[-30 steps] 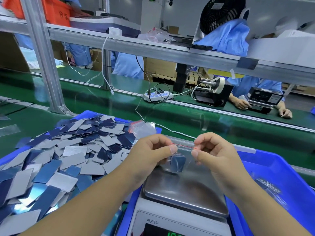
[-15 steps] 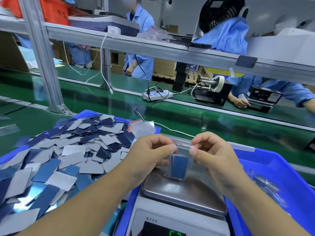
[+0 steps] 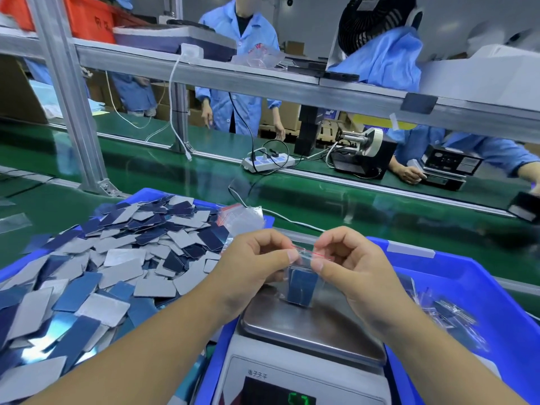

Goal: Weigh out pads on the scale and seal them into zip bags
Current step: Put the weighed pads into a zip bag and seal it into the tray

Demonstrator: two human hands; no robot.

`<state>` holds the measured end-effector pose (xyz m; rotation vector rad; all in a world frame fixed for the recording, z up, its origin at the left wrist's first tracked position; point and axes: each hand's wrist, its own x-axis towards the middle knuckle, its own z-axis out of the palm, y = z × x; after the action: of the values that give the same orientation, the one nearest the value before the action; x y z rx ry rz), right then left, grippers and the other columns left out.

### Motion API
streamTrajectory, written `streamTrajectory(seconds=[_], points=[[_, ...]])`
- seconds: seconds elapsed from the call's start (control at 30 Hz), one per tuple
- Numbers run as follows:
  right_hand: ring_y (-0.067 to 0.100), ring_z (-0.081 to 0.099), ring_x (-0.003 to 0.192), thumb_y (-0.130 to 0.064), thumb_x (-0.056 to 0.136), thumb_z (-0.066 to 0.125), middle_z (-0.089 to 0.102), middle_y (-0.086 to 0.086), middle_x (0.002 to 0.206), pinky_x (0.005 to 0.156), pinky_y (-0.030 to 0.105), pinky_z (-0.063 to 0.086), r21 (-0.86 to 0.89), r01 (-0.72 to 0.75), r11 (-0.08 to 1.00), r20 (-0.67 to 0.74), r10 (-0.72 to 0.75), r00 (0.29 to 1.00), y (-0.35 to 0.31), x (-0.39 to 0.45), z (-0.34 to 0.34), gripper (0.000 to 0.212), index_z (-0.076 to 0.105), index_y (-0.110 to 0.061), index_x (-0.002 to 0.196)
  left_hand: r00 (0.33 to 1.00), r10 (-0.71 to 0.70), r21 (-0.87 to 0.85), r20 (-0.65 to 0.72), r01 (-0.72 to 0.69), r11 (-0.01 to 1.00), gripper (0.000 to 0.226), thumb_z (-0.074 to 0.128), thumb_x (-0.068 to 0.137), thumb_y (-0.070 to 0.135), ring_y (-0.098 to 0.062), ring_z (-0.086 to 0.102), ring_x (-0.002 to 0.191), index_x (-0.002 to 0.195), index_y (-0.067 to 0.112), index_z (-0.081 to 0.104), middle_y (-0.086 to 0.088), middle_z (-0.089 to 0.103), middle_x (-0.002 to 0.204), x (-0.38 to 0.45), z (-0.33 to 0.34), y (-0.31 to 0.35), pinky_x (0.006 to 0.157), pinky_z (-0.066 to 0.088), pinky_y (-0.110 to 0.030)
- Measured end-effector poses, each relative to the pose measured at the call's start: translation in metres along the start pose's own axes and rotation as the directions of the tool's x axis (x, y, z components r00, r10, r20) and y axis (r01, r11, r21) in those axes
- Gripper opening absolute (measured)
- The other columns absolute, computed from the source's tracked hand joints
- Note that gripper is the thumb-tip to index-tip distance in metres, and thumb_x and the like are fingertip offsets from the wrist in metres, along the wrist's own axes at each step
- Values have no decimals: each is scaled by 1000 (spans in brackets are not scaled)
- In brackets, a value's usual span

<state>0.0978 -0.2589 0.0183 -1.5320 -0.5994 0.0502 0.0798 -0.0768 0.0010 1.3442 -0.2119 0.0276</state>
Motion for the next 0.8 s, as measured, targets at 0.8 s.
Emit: streamTrajectory(seconds=[0.8], points=[[11, 52, 62, -11, 71, 73, 59, -8, 65, 58, 21, 45, -106, 74, 992, -25, -77, 997, -4, -1, 2, 22, 66, -32, 75, 996, 77, 140, 39, -82, 987, 11, 73, 68, 35, -16, 55, 75, 74, 26, 72, 0, 63, 76, -3, 4, 0, 74, 46, -35]])
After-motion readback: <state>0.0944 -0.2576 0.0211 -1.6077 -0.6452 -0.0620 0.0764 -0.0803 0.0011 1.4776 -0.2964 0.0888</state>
